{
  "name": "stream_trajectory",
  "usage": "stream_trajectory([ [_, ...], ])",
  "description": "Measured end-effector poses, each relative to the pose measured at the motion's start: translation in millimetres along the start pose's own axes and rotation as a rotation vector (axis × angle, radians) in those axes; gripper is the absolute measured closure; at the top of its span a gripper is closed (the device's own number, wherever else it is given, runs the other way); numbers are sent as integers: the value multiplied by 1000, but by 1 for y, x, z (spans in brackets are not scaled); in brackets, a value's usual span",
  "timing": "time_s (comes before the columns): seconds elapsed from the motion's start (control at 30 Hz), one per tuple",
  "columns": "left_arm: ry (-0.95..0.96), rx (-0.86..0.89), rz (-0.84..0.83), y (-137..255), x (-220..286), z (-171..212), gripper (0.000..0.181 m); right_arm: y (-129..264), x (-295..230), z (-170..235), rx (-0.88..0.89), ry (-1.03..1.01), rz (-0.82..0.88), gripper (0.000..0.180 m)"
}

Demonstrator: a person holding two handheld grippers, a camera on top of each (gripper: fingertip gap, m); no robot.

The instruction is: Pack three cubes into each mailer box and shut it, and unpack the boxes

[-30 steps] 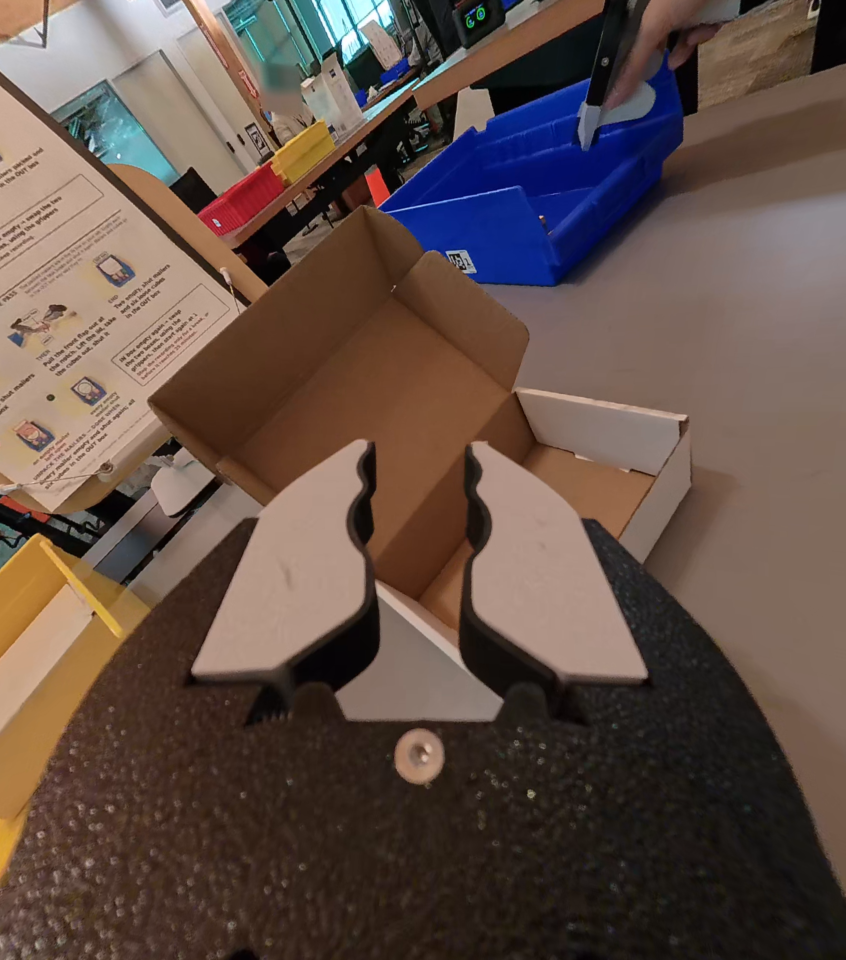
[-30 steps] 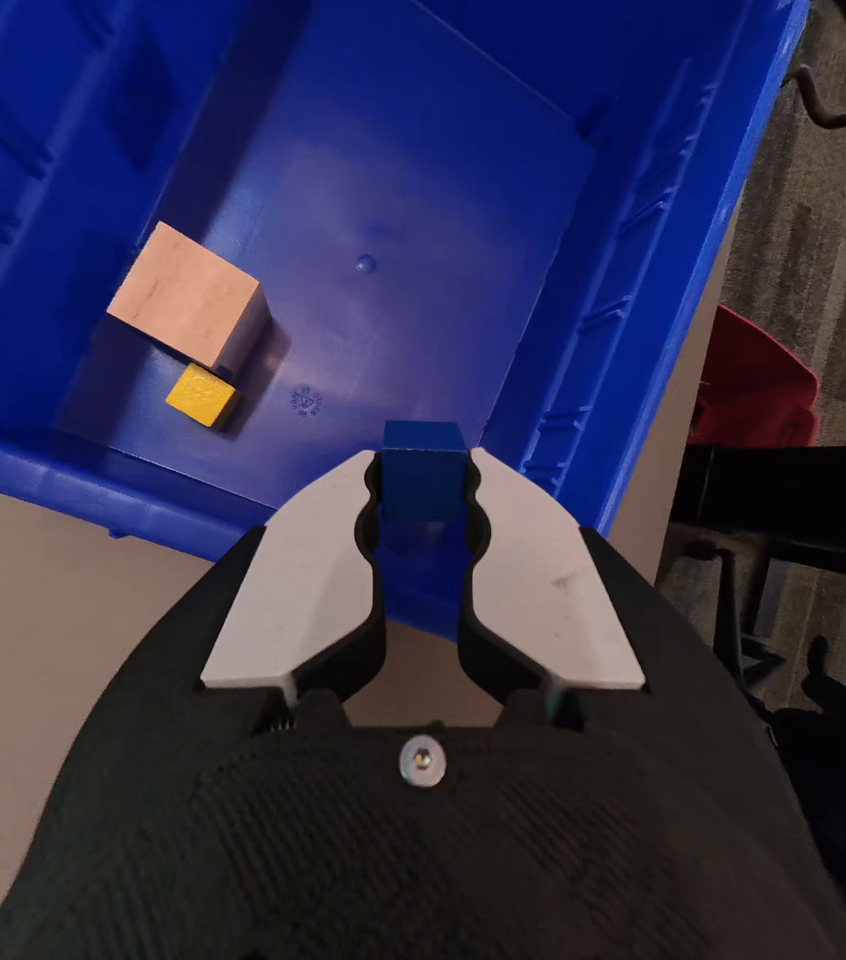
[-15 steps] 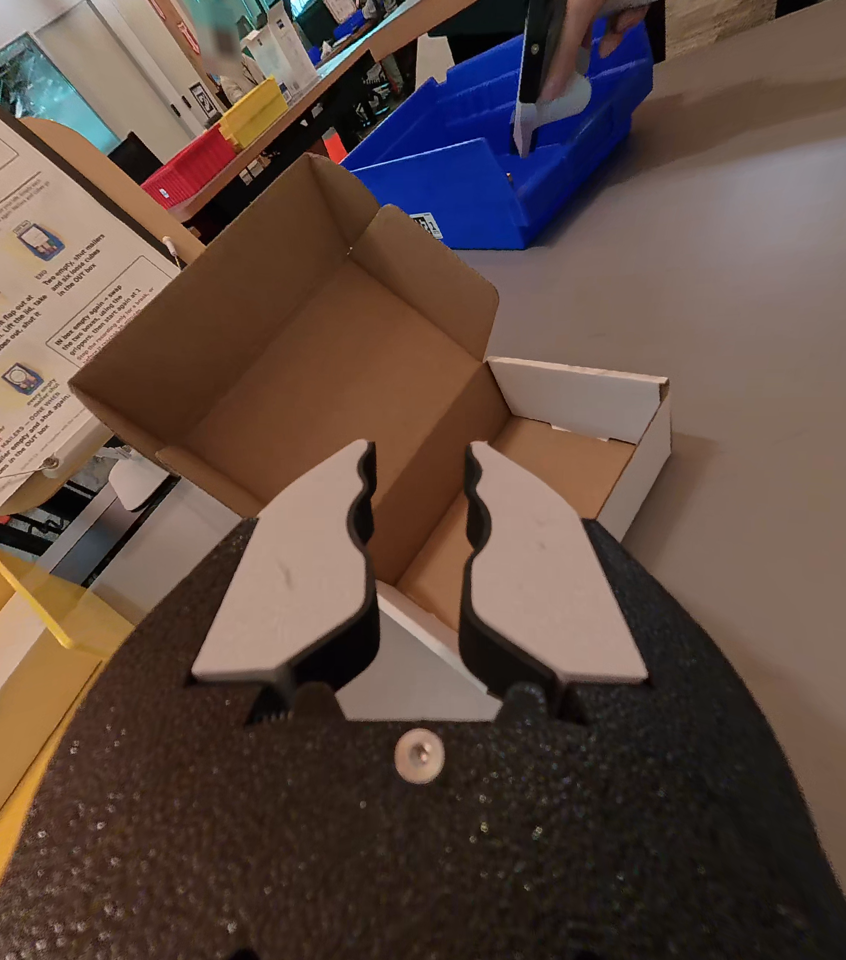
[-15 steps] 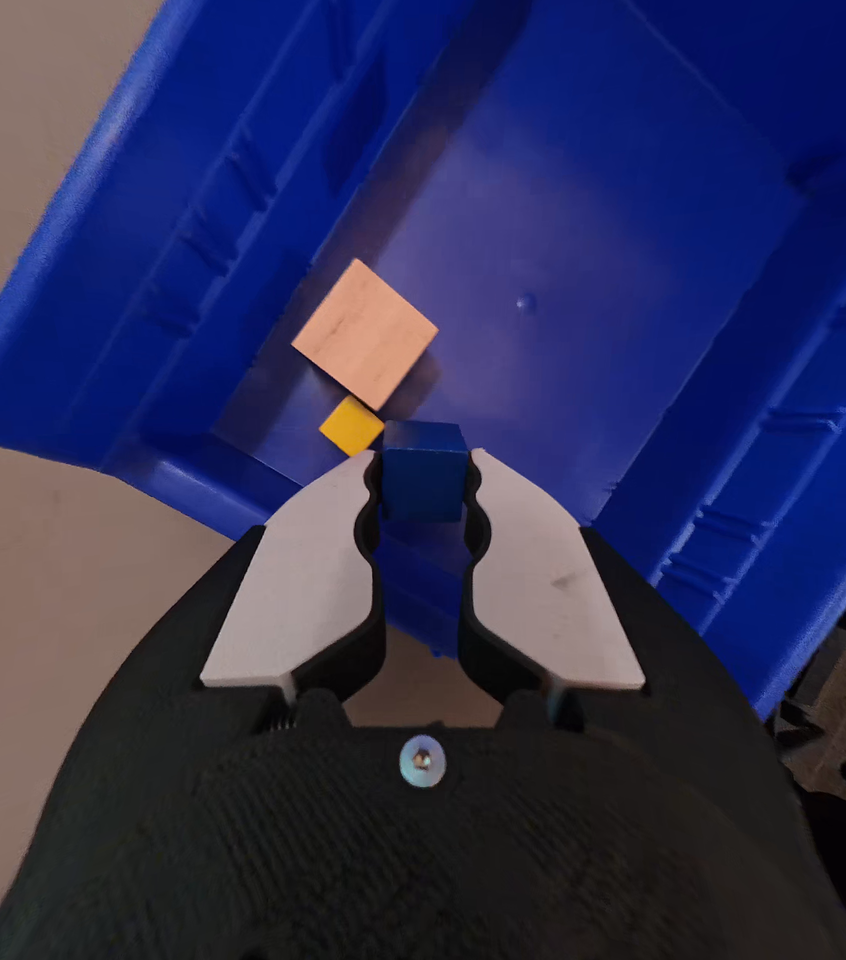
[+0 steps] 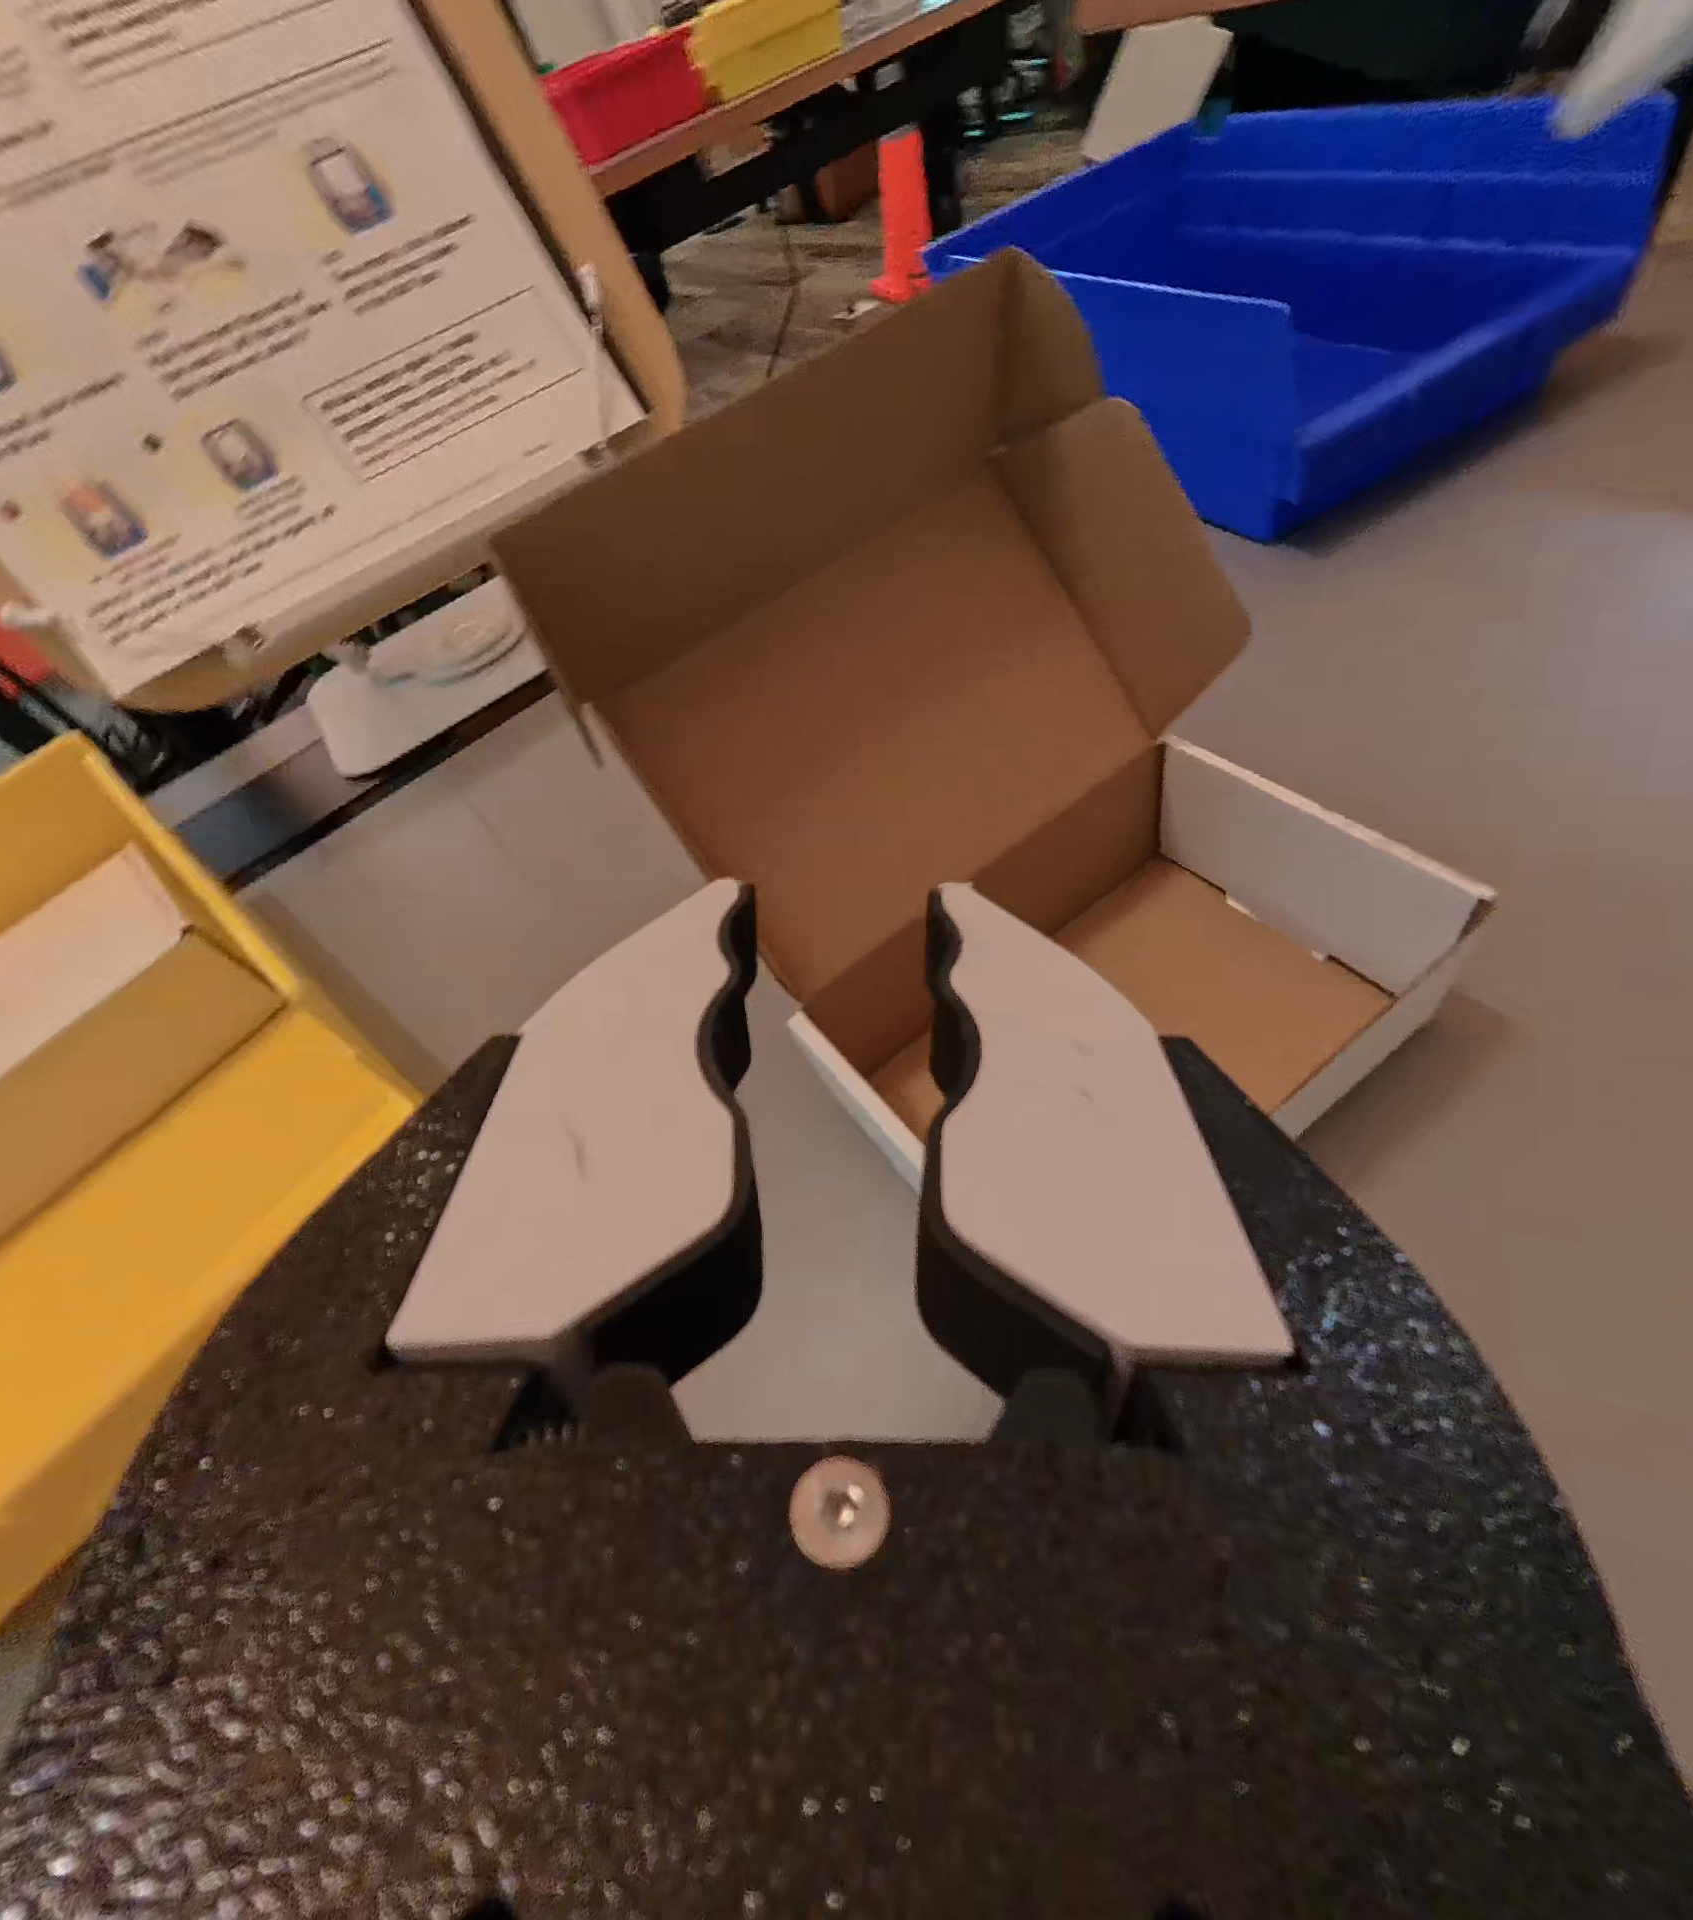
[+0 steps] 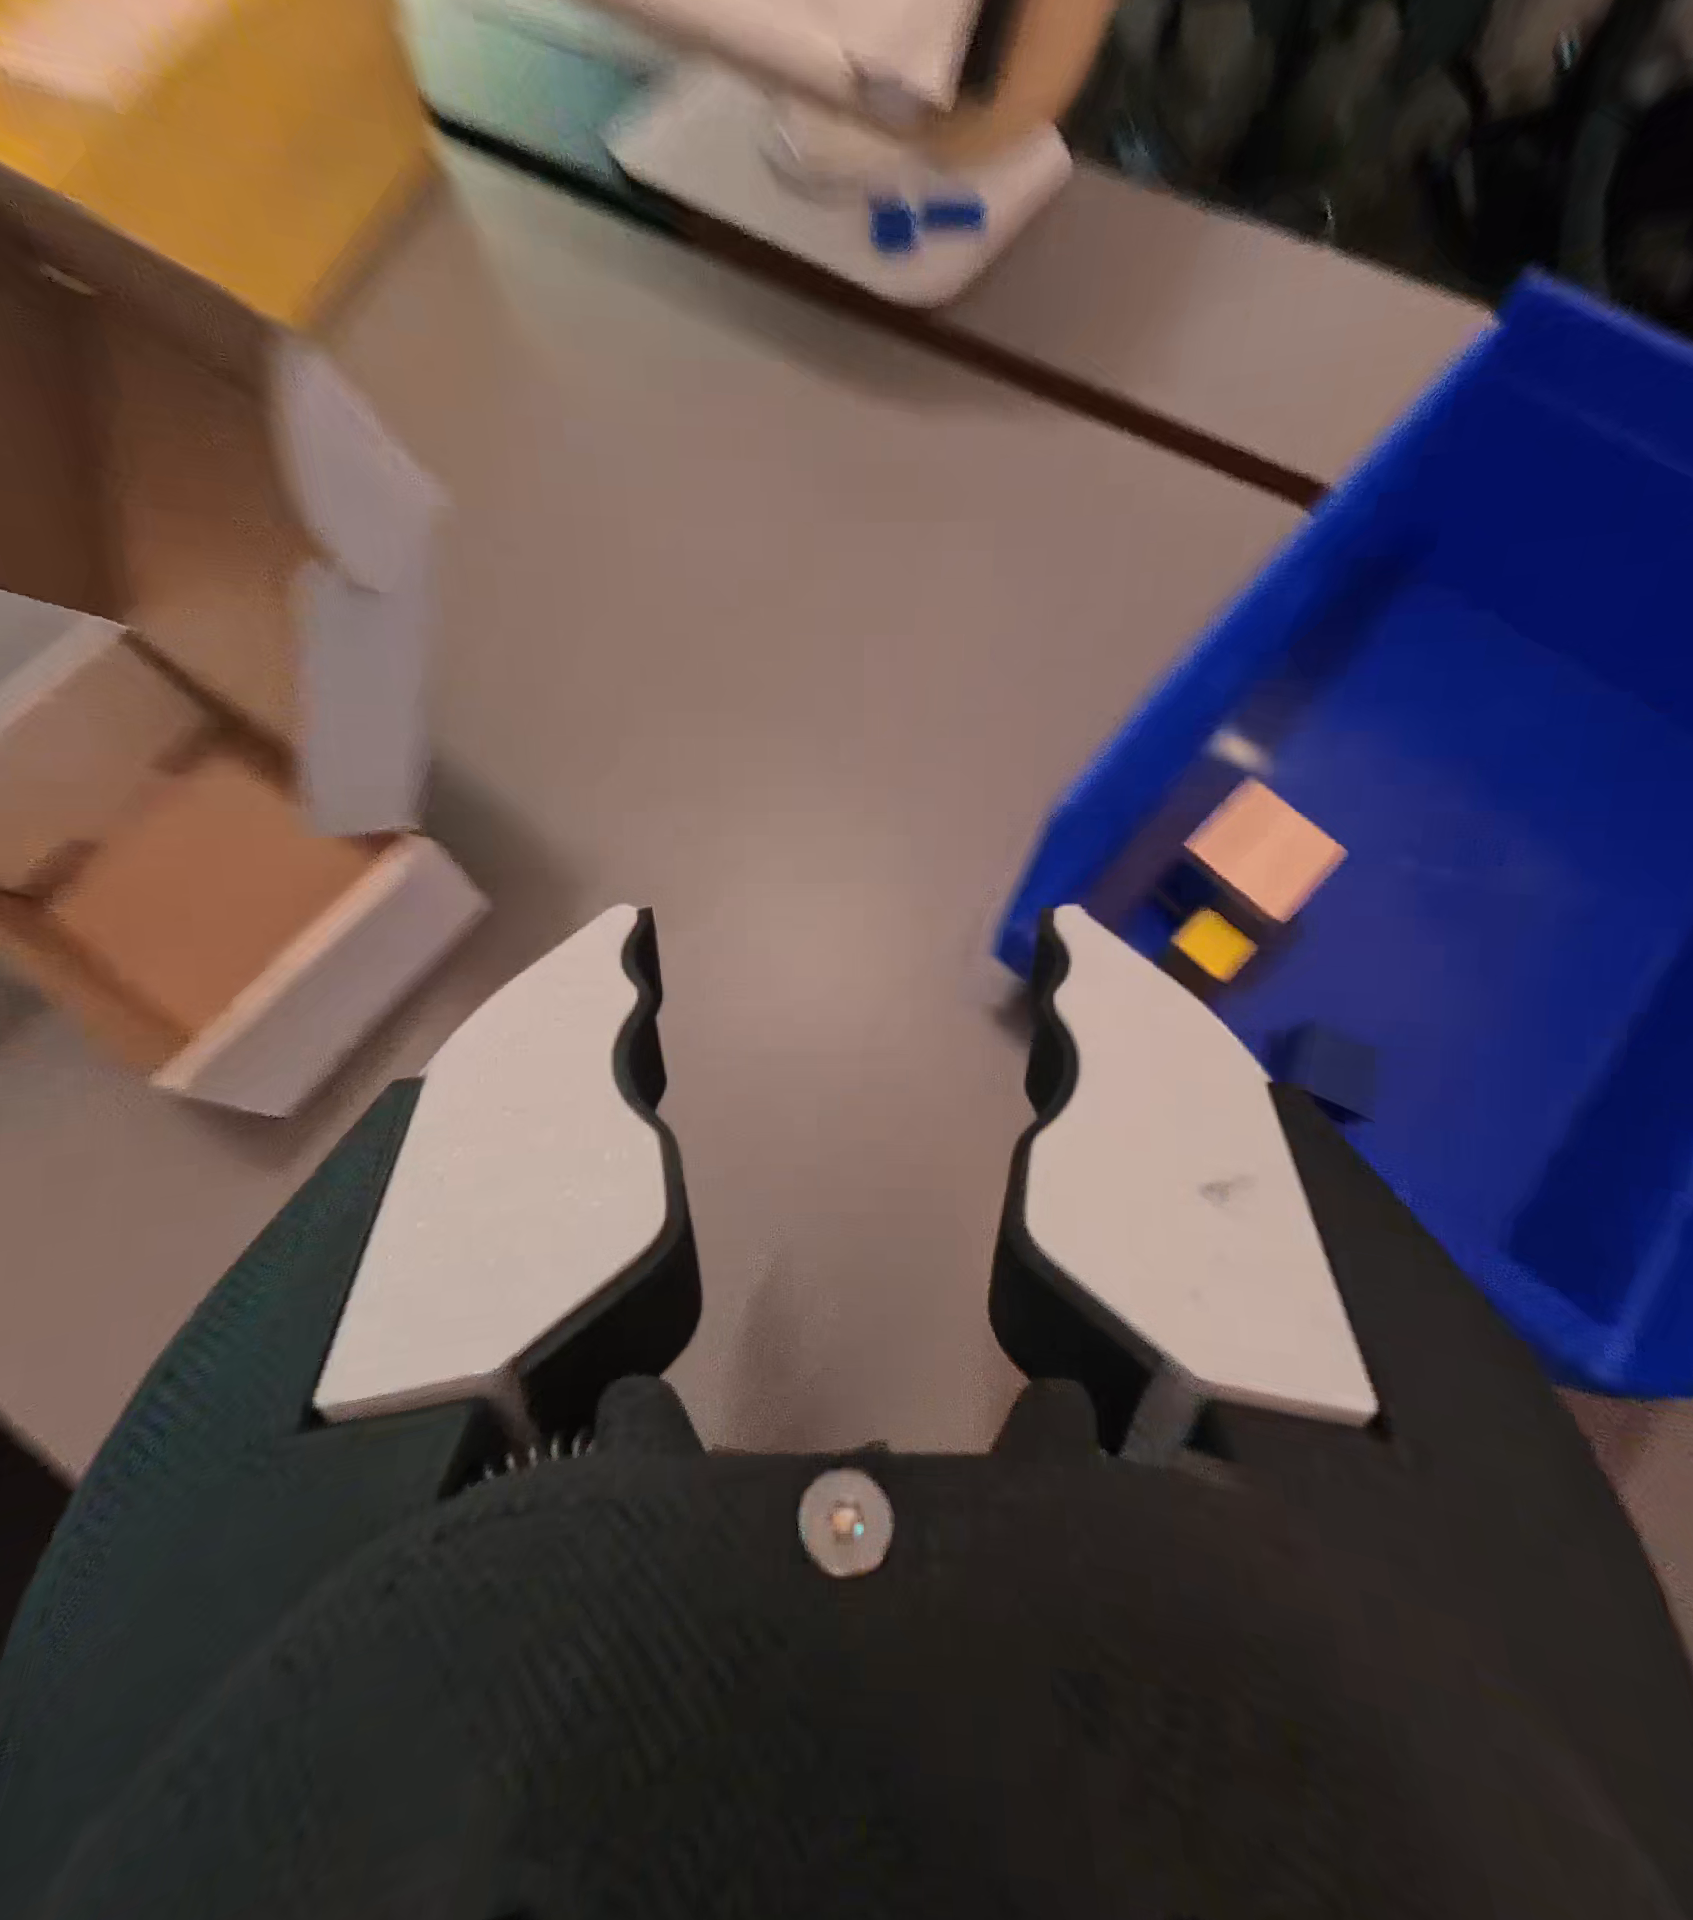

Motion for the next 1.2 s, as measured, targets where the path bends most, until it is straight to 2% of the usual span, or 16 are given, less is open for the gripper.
stream_trajectory([
  [0.03, 42, -2, -9, 3, -3, -2, 150, 9, -16, 3, 58, 2, -27, 112],
  [0.2, 154, -22, -41, 13, -10, -11, 150, 31, -84, 14, 289, 52, -75, 126],
  [0.4, 120, -30, -30, 15, -3, -14, 150, -12, -126, 24, 290, 31, -59, 121],
  [0.53, 113, -54, -49, 13, -7, -7, 150, -38, -134, 23, 210, 50, 7, 111],
  [0.63, 132, -51, -58, 11, -12, -2, 150, -42, -137, 19, 244, 44, 6, 111],
  [0.73, 152, -40, -56, 9, -16, 1, 151, -43, -136, 18, 279, 17, 29, 114],
  [0.87, 163, -57, -64, 6, -20, 1, 152, -41, -132, 19, 327, -31, 24, 130],
  [1.07, 148, -69, -68, -1, -20, -7, 152, -49, -143, 13, 306, 10, -3, 127],
  [1.2, 157, -122, -112, -21, -29, -21, 152, -63, -137, -7, 256, 42, 159, 136],
])
Point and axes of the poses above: each gripper's, where its closed fingertips meet, y back along the fingers, z out of its underside, x = y × z across the jaws, the point moved 10 cm from there along y, back along the fingers, and after that the axes turned 12 degrees about -x, right-handed, at the moved point
